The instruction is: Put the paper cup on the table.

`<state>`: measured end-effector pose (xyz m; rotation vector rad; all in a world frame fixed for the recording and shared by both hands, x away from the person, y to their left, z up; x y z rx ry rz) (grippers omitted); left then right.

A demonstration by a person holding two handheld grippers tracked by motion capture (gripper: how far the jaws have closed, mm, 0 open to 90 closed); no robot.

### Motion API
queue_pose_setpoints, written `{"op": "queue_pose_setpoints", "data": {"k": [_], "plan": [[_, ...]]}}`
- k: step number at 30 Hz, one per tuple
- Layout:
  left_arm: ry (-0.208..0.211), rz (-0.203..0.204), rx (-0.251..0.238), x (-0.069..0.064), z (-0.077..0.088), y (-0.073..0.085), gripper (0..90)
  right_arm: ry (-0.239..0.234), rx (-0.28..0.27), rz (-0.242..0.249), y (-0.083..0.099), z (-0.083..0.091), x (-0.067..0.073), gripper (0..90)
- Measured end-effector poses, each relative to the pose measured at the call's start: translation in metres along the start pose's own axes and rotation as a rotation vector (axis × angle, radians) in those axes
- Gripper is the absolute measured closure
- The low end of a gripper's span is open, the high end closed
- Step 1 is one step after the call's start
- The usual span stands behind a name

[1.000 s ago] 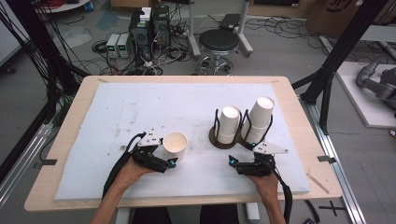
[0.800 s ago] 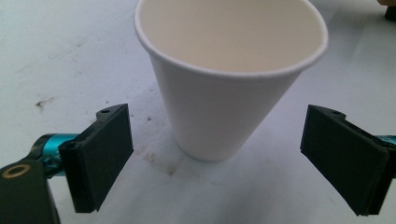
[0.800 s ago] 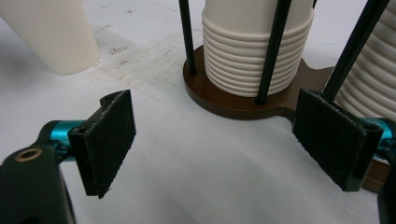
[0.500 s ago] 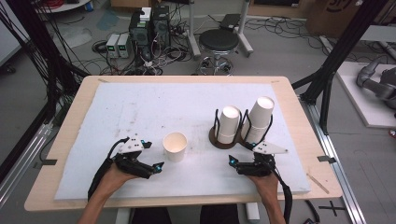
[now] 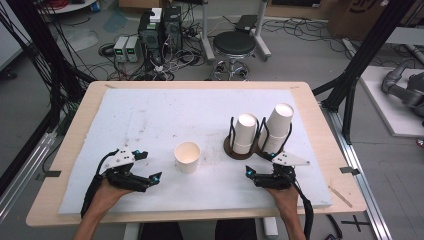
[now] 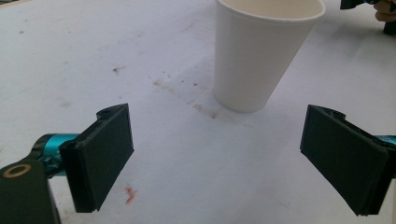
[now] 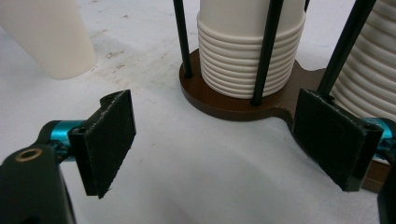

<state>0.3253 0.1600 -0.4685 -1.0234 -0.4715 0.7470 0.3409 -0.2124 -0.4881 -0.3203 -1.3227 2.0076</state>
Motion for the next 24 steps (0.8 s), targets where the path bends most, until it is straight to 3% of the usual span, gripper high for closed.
{"op": "queue_pose_setpoints", "data": {"k": [7,14,24], "plan": [[-0.021,0.039,-0.025,0.015,0.007,0.006,9.5,0.028,-0.057,0.013,-0.002,0.005,0.001,14.0],[-0.054,0.071,-0.033,0.025,0.01,0.016,9.6,0.035,-0.049,0.001,-0.001,0.005,0.0,14.0],[-0.05,0.076,-0.052,0.026,0.011,0.022,9.6,0.049,-0.063,-0.009,-0.001,0.006,-0.001,14.0]]}}
Point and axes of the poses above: each handheld gripper's, and its own axes: z roughly backward along the jaws, y roughly out of its underside, x roughly to its left, the point moved 8 cm from there along -z, roughly forward along the jaws, and after that the axes turned 10 degrees about -y, right-handed, at the moved point
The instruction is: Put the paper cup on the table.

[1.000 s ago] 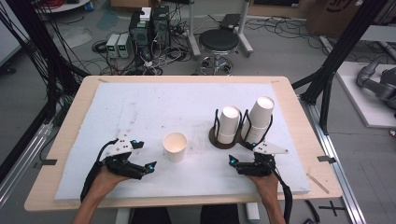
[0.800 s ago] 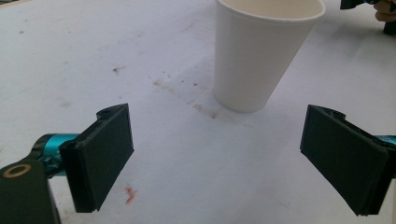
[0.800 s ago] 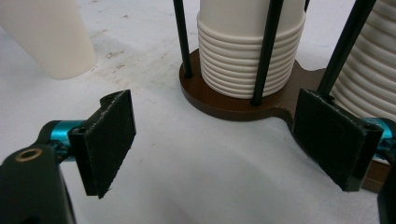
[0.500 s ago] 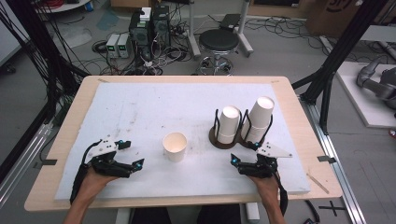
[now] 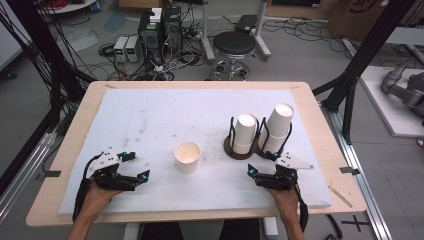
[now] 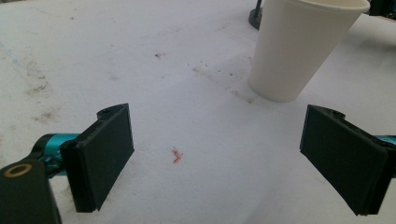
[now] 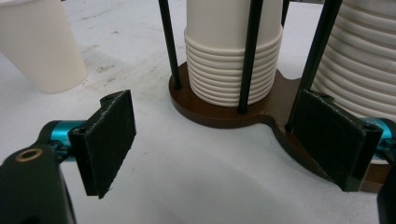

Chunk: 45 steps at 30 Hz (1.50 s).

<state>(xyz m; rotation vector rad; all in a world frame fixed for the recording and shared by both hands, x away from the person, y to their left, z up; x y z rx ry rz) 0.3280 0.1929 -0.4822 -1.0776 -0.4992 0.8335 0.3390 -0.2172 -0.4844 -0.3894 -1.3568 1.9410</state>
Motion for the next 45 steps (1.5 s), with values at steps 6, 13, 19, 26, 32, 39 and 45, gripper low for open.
{"op": "queue_pose_setpoints", "data": {"k": [6,13,19,26,32,39,45], "plan": [[0.011,0.03,-0.024,0.0025,0.0039,0.0012,9.6,0.002,0.0,0.005,0.0,0.0001,-0.0001,14.1],[0.004,0.023,-0.028,0.0022,0.004,0.0016,9.7,0.001,0.001,0.003,0.0001,0.0001,-0.0001,14.1],[-0.008,0.039,-0.05,0.0046,0.0062,0.001,9.8,0.002,-0.005,0.002,0.0,0.0007,0.0003,14.9],[-0.02,0.058,-0.067,0.0066,0.0077,0.0005,9.9,0.001,-0.018,0.007,-0.0005,0.0018,-0.0002,14.9],[-0.026,0.057,-0.08,0.0068,0.009,0.0002,10.2,0.006,-0.011,0.008,-0.0002,0.001,-0.0003,14.9],[-0.035,0.07,-0.083,0.0085,0.0092,0.0002,10.4,-0.003,-0.013,0.015,-0.0002,0.0011,0.0007,14.9],[-0.043,0.083,-0.086,0.0098,0.0093,0.0002,10.7,-0.006,-0.013,0.016,-0.0003,0.0012,0.0008,14.9]]}}
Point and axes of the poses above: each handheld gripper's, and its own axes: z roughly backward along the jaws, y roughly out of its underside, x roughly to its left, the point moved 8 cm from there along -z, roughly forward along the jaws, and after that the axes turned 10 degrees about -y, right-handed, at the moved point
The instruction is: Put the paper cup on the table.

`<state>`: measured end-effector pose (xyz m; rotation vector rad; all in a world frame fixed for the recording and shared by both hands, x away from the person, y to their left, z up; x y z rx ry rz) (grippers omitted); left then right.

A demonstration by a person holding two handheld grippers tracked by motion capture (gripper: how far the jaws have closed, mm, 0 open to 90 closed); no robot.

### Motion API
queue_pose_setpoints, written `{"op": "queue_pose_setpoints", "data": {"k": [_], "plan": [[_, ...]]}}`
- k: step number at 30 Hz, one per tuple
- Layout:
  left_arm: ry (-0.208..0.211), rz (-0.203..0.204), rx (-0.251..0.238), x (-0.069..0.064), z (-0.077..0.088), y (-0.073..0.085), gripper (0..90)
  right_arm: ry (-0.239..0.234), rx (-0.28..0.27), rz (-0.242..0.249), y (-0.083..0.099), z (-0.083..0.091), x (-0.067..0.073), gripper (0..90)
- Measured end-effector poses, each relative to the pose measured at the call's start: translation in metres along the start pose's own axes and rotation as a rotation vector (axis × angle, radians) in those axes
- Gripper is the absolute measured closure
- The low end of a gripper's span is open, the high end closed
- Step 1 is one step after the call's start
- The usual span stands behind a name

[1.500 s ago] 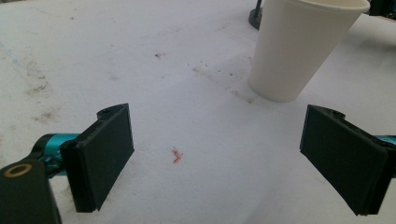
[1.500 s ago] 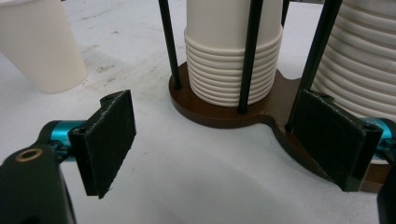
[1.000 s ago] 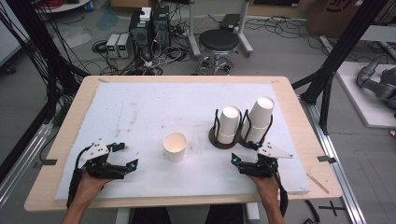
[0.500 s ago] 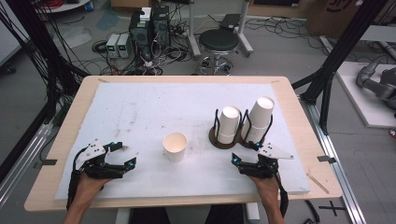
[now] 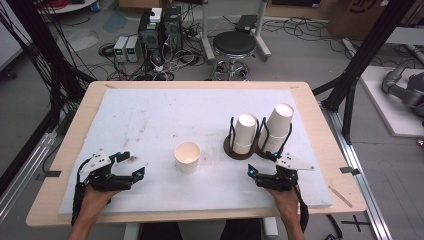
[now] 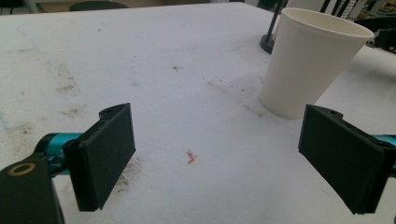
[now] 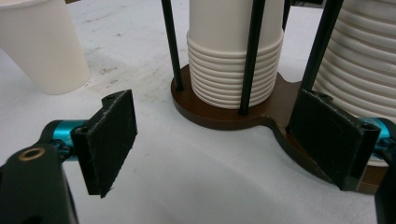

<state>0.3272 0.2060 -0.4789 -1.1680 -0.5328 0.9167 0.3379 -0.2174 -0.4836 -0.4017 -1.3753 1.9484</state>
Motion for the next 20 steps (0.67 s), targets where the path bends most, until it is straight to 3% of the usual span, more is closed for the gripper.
{"op": "queue_pose_setpoints", "data": {"k": [20], "plan": [[-0.007,-0.011,0.005,-0.0009,-0.0007,0.0003,10.9,-0.005,-0.006,0.002,-0.0002,0.0006,0.0008,14.9]]}}
Point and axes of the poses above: each handheld gripper's, and its own axes: z roughly backward along the jaws, y roughly out of its underside, x roughly to its left, the point moved 8 cm from there along -z, roughly forward along the jaws, and after that the axes turned 10 degrees about -y, right-handed, at the moved point
